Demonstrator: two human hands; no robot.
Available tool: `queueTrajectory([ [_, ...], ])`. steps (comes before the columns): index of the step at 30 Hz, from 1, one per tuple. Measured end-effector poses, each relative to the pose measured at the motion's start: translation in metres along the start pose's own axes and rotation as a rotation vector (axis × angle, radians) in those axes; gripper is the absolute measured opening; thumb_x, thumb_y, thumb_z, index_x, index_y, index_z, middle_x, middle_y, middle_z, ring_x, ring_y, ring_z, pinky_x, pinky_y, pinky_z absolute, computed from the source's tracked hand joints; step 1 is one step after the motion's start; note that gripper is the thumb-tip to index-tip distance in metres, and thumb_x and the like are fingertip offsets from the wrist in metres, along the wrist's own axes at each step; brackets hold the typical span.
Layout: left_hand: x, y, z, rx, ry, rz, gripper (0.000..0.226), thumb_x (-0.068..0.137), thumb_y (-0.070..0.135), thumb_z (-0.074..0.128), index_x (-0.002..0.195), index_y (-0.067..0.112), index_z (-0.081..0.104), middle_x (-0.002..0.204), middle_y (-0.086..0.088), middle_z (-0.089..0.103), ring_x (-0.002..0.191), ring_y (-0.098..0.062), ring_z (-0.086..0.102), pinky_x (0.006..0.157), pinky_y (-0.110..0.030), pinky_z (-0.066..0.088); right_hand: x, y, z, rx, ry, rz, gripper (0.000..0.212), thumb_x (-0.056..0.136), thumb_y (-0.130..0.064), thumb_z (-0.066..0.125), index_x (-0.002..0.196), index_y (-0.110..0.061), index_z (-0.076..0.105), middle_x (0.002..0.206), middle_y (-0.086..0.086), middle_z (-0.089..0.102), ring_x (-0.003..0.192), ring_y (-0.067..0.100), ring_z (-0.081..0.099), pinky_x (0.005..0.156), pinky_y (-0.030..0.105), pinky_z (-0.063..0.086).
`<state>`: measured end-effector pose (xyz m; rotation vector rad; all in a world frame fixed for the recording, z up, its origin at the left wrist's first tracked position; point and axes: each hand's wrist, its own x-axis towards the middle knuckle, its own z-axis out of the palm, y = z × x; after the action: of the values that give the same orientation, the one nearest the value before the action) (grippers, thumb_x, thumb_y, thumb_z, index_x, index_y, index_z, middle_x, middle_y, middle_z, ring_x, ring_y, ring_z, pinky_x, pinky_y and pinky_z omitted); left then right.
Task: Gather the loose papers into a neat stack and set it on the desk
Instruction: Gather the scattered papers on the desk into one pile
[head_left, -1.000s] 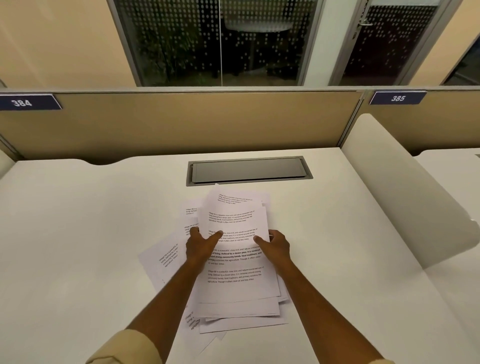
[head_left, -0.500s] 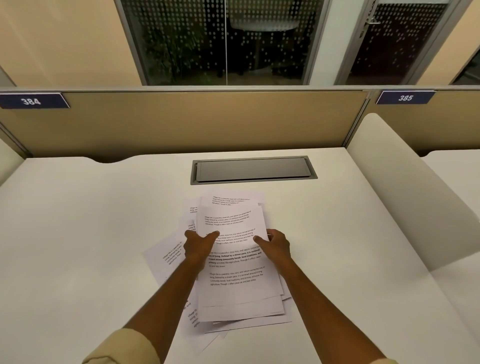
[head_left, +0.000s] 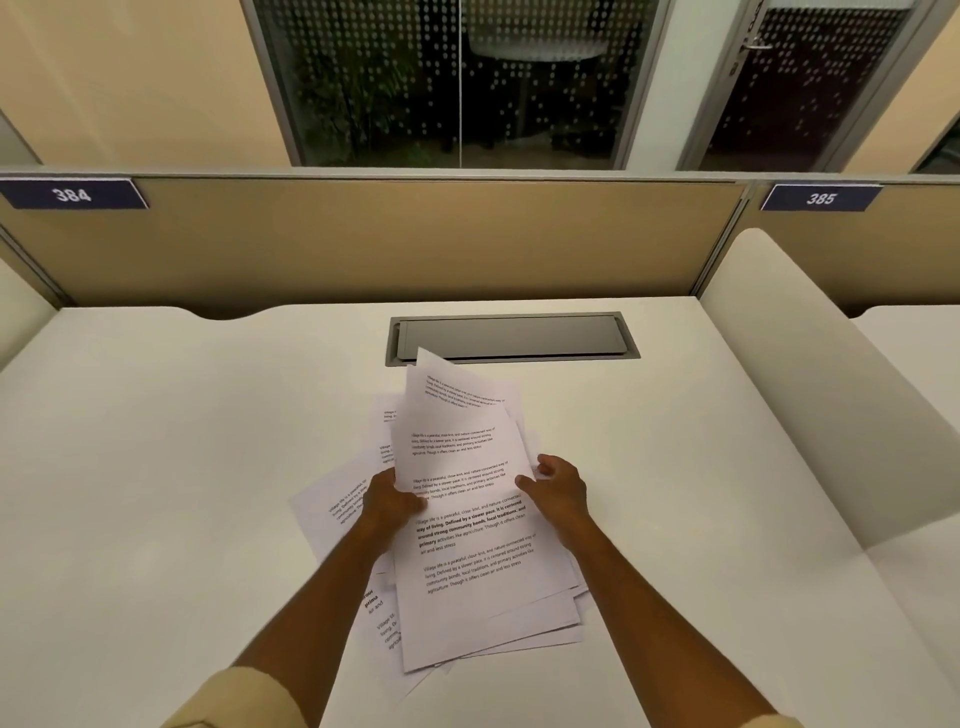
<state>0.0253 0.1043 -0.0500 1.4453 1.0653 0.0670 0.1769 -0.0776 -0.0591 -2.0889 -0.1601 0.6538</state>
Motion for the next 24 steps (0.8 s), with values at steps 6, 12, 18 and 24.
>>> queueTrajectory([
  [6, -0.005, -0.003, -0.008, -0.124, -0.100, 0.007, 0.045, 0.081, -0.013, 0.068, 0.123, 0.000, 0.059, 0.117, -0.024, 0.068, 0.103, -0.044, 0.066, 0.091, -0.061, 0.052, 0.001, 0.001, -0.005, -0.005, 0.056, -0.048, 0.080, 0.077, -0.030, 0.080, 0.144, -0.010, 0.041, 0.140, 0.011, 0.051, 0.123, 0.025, 0.055, 0.105, 0.037, 0.046],
  [12, -0.009, -0.001, -0.011, -0.280, -0.185, -0.012, 0.053, 0.079, -0.011, 0.071, 0.129, -0.002, 0.054, 0.122, -0.025, 0.066, 0.107, -0.045, 0.065, 0.086, -0.056, 0.055, 0.004, 0.001, -0.009, 0.152, -0.144, -0.038, 0.087, 0.072, -0.043, 0.082, 0.145, -0.019, 0.040, 0.132, 0.005, 0.060, 0.116, 0.024, 0.061, 0.102, 0.044, 0.050],
  [18, -0.010, 0.005, -0.002, -0.319, -0.317, 0.020, 0.055, 0.076, -0.002, 0.077, 0.127, 0.009, 0.058, 0.119, -0.016, 0.071, 0.106, -0.038, 0.069, 0.090, -0.058, 0.055, 0.001, -0.001, -0.005, 0.198, -0.221, -0.070, 0.055, 0.071, -0.035, 0.084, 0.117, -0.018, 0.060, 0.117, 0.003, 0.070, 0.103, 0.019, 0.068, 0.093, 0.042, 0.056],
  [24, -0.010, 0.007, 0.008, -0.280, -0.296, 0.049, 0.050, 0.075, 0.010, 0.082, 0.121, 0.017, 0.062, 0.111, -0.009, 0.075, 0.098, -0.032, 0.073, 0.083, -0.052, 0.059, -0.001, -0.003, -0.005, 0.130, -0.238, -0.084, 0.050, 0.081, -0.025, 0.078, 0.124, -0.014, 0.055, 0.124, 0.006, 0.065, 0.110, 0.024, 0.064, 0.098, 0.045, 0.053],
])
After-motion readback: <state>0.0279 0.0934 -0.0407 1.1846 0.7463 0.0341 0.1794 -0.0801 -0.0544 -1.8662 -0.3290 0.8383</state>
